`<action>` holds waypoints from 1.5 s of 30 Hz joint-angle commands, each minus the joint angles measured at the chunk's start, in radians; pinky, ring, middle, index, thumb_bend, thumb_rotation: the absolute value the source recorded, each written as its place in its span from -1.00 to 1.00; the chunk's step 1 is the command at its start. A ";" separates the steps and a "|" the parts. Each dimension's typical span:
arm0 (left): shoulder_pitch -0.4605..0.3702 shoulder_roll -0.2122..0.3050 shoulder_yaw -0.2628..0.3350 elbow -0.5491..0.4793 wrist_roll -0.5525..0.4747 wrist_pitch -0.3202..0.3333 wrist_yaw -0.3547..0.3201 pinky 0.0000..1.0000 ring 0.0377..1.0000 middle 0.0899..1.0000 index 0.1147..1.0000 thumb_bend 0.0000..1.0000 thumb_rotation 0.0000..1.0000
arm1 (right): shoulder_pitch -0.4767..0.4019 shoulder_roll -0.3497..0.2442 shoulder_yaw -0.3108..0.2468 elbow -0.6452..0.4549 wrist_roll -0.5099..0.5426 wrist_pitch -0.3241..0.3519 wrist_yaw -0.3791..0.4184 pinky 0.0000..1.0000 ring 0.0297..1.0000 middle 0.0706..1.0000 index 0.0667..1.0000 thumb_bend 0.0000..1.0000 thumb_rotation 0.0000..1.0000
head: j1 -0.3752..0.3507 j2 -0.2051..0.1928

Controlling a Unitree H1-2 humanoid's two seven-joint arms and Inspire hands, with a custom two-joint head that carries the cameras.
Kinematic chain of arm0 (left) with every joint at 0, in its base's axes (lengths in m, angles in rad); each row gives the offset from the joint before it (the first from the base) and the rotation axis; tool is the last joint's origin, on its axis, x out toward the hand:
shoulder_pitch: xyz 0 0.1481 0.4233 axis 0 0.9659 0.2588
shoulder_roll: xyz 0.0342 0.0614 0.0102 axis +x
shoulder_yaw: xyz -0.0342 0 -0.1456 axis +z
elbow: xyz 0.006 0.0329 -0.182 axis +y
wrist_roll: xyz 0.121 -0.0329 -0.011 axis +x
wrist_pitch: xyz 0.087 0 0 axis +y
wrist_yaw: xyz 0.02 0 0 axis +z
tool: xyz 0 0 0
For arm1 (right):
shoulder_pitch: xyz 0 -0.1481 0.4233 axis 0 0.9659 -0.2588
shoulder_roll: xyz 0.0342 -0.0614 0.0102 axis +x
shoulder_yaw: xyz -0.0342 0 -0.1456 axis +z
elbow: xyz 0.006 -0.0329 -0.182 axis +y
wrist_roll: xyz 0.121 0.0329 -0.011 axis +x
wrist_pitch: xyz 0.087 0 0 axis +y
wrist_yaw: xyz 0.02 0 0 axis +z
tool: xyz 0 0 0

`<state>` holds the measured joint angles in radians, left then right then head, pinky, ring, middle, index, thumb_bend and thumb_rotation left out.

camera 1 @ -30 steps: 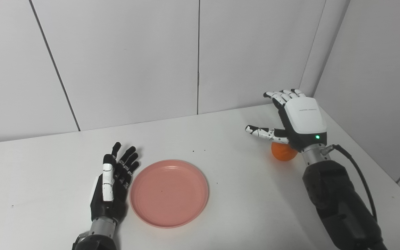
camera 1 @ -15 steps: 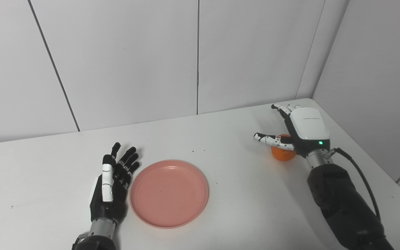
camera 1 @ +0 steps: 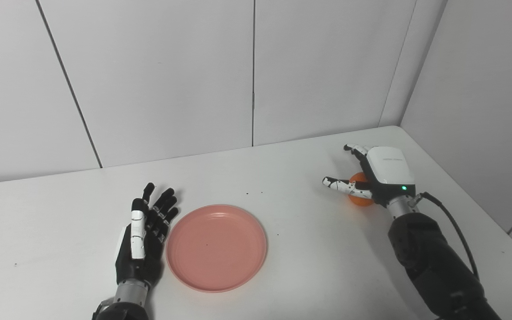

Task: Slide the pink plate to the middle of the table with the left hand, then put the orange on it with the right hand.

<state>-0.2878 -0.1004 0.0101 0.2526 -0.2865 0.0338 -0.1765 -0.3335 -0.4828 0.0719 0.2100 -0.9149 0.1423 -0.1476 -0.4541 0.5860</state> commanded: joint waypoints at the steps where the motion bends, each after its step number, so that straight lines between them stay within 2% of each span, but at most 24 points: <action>1: 0.045 0.001 -0.001 0.033 0.004 0.060 0.011 0.84 0.80 0.70 0.94 0.38 0.77 | -0.046 -0.013 -0.002 -0.010 0.007 0.007 -0.031 0.66 0.58 0.51 0.54 0.66 1.00 | 0.001 0.001; 28: 0.053 0.006 -0.002 0.015 0.006 0.072 0.011 0.85 0.79 0.69 0.93 0.38 0.78 | -0.030 -0.027 0.029 0.009 -0.003 0.051 -0.004 0.70 0.55 0.48 0.50 0.64 1.00 | 0.007 0.011; 34: 0.055 0.008 -0.005 0.010 0.011 0.077 0.013 0.84 0.78 0.67 0.92 0.38 0.78 | -0.026 -0.033 0.038 0.036 0.014 0.050 0.011 0.53 0.54 0.50 0.49 0.68 1.00 | 0.010 0.015; 40: 0.055 0.012 -0.008 0.010 0.017 0.075 0.013 0.83 0.79 0.66 0.92 0.39 0.78 | -0.029 -0.034 0.052 0.064 0.015 0.063 0.023 0.49 0.51 0.48 0.45 0.68 1.00 | 0.016 0.017; 42: 0.055 0.014 -0.008 0.010 0.015 0.075 0.013 0.83 0.79 0.67 0.92 0.39 0.78 | -0.030 -0.025 0.043 0.072 0.039 0.067 0.033 0.29 0.36 0.39 0.39 0.71 1.00 | 0.016 0.017; 43: 0.055 0.014 -0.008 0.010 0.014 0.074 0.013 0.83 0.79 0.67 0.93 0.39 0.77 | -0.031 -0.020 0.037 0.078 0.055 0.063 0.033 -0.04 0.08 0.21 0.27 0.70 1.00 | 0.016 0.017; 45: 0.054 0.014 -0.008 0.010 0.013 0.077 0.014 0.83 0.79 0.67 0.93 0.39 0.77 | -0.032 -0.012 0.030 0.088 0.081 0.061 0.027 -0.16 -0.04 0.10 0.18 0.69 1.00 | 0.019 0.019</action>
<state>-0.2730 -0.0927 0.0040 0.2299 -0.2853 0.0444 -0.1771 -0.3434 -0.4885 0.1134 0.2913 -0.8580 0.1815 -0.1283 -0.4357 0.6059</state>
